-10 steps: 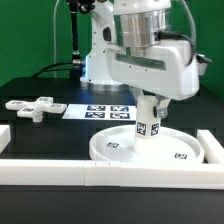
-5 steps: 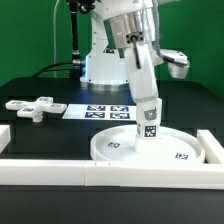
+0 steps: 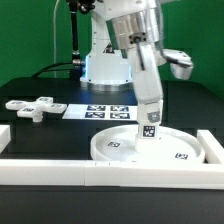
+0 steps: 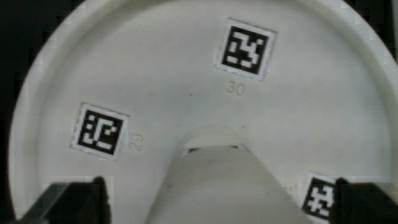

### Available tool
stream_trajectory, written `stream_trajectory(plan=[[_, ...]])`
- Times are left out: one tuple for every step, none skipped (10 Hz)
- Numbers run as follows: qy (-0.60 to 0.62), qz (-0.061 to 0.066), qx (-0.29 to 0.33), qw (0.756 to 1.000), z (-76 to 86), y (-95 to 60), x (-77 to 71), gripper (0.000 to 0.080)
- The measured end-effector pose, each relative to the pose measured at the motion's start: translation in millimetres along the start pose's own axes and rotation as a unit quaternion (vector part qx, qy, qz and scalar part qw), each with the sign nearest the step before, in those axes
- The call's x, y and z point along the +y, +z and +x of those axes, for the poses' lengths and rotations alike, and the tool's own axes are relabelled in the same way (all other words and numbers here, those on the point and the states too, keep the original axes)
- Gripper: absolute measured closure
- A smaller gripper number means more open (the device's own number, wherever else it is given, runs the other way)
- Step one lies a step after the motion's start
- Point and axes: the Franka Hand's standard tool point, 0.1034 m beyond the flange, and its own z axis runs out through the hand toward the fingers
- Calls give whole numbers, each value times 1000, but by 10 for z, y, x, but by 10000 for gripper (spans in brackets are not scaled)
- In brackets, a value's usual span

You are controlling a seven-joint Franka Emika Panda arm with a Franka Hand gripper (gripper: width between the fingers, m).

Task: Assemble round table

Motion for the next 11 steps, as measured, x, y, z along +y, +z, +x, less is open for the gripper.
stream_trajectory(plan=[[-67, -9, 12, 998, -43, 14, -14, 155], [-87, -7, 7, 996, -41, 22, -14, 151], [-137, -7, 7, 991, -34, 25, -13, 151], [-180, -8, 7, 984, -36, 30, -10, 150], [-213, -9, 7, 977, -36, 32, -9, 150], [-241, -9, 6, 971, -36, 33, -8, 150], [-290, -9, 6, 957, -34, 35, -7, 150], [-368, -17, 15, 930, -5, 24, -13, 150], [-428, -22, 21, 903, 23, 14, -21, 150], [-475, -23, 20, 879, 43, 10, -21, 150], [-539, -29, 24, 842, 41, 4, -25, 150]])
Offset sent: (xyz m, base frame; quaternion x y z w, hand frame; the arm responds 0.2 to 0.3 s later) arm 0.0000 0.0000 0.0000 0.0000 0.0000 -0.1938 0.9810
